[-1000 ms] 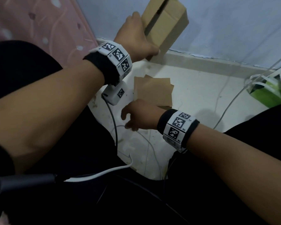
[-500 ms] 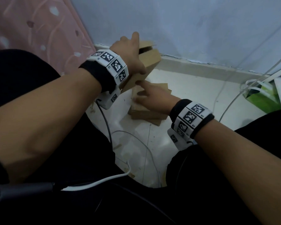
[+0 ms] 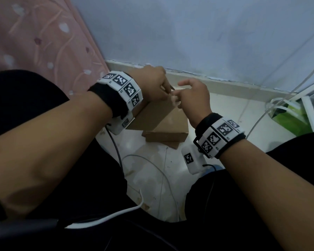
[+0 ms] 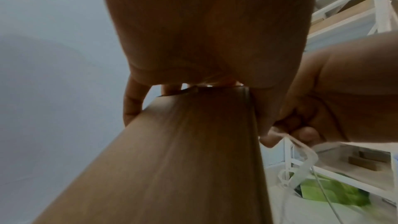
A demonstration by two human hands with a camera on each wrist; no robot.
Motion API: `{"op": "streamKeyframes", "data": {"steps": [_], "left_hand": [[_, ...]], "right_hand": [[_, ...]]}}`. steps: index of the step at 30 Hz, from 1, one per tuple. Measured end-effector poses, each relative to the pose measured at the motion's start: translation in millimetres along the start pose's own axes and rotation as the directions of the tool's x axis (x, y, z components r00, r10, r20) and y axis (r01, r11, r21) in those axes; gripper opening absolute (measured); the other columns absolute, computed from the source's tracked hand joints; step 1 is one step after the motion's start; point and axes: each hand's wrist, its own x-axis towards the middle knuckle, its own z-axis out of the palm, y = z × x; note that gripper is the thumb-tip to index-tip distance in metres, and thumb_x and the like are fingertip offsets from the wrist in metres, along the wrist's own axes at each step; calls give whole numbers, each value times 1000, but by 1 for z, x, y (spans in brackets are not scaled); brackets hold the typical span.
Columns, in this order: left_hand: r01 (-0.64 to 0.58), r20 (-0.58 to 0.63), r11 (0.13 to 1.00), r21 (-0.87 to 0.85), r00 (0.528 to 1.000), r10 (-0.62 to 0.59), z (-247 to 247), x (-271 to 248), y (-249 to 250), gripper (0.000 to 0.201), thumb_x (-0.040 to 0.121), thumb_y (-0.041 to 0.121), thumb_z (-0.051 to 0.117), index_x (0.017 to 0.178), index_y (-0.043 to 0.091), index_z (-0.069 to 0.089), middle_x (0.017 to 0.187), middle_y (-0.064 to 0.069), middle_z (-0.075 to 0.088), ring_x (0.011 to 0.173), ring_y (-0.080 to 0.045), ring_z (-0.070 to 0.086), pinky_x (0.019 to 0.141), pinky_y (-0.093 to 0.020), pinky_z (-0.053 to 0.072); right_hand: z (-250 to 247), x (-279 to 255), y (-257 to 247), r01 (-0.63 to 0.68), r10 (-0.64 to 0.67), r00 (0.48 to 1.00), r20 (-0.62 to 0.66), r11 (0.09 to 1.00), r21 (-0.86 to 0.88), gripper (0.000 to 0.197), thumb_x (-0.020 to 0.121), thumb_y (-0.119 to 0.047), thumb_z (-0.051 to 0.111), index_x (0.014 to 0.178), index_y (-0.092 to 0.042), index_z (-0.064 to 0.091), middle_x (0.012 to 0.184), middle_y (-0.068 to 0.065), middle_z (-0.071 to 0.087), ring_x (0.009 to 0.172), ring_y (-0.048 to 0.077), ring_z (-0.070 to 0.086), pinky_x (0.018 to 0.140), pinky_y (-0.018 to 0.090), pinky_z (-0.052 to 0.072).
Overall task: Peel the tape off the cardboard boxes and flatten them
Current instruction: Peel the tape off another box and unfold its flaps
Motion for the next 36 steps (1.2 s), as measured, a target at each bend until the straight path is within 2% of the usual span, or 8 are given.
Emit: {"op": "streamKeyframes", "data": {"steps": [5,8,11,17,24,30,33,36], "left_hand": [[-18,1,988,-151,1000,18,3,7,-6,37,89,62,64,97,30,80,76,2,67,72,-16,58,65,-29,44],[60,-30,981,-187,997,-66,5,6,-5,47,92,54,63,60,21,66,55,-1,51,55,-17,47,54,-29,33],[89,-64,968,-236,992,-107,7,7,-3,47,91,40,60,52,14,51,53,-2,45,53,-21,44,55,-29,34],[90,-39,971,-221,994,-101,8,6,0,38,88,30,59,55,16,46,57,-5,44,55,-22,43,58,-32,37],[25,-57,940,-339,997,-47,6,8,-4,56,96,52,59,50,21,63,52,-2,45,50,-17,41,55,-28,34],[-46,-111,928,-370,994,5,5,9,-6,51,90,61,63,82,13,80,73,-23,65,56,-17,45,57,-29,37],[-57,-116,940,-337,993,18,4,9,-8,46,85,61,69,87,17,81,72,-12,69,62,-17,52,60,-29,40],[-72,-86,945,-319,995,47,3,4,-4,36,82,57,75,94,24,82,78,-3,75,73,-20,64,61,-28,42]], "right_hand": [[-4,-3,-4,-65,55,997,51,974,216,35,87,5,57,119,-10,60,84,13,76,66,20,61,49,24,45],[-3,-3,-5,-54,34,996,86,969,242,45,90,3,56,132,-12,57,100,4,78,79,8,68,68,19,50],[-1,0,-5,-50,25,993,112,972,229,50,94,0,58,141,-15,55,90,-15,69,80,-6,64,75,14,49],[-2,3,-5,124,-111,991,79,977,-177,76,83,-8,49,155,-29,36,154,6,48,130,29,54,106,47,48],[-17,17,-1,70,-41,962,268,993,-99,31,83,2,72,104,-20,68,84,8,68,82,27,67,84,47,60],[-20,21,0,159,-142,982,123,977,-142,24,76,-3,79,67,-25,76,73,10,74,64,19,66,66,44,60],[-21,23,-1,173,-162,984,76,969,-175,25,77,-12,87,66,-29,73,79,2,71,65,11,59,61,28,52],[-22,22,-2,164,-150,982,113,978,-126,25,77,0,83,68,-20,72,71,8,71,64,22,68,69,42,65]]}}
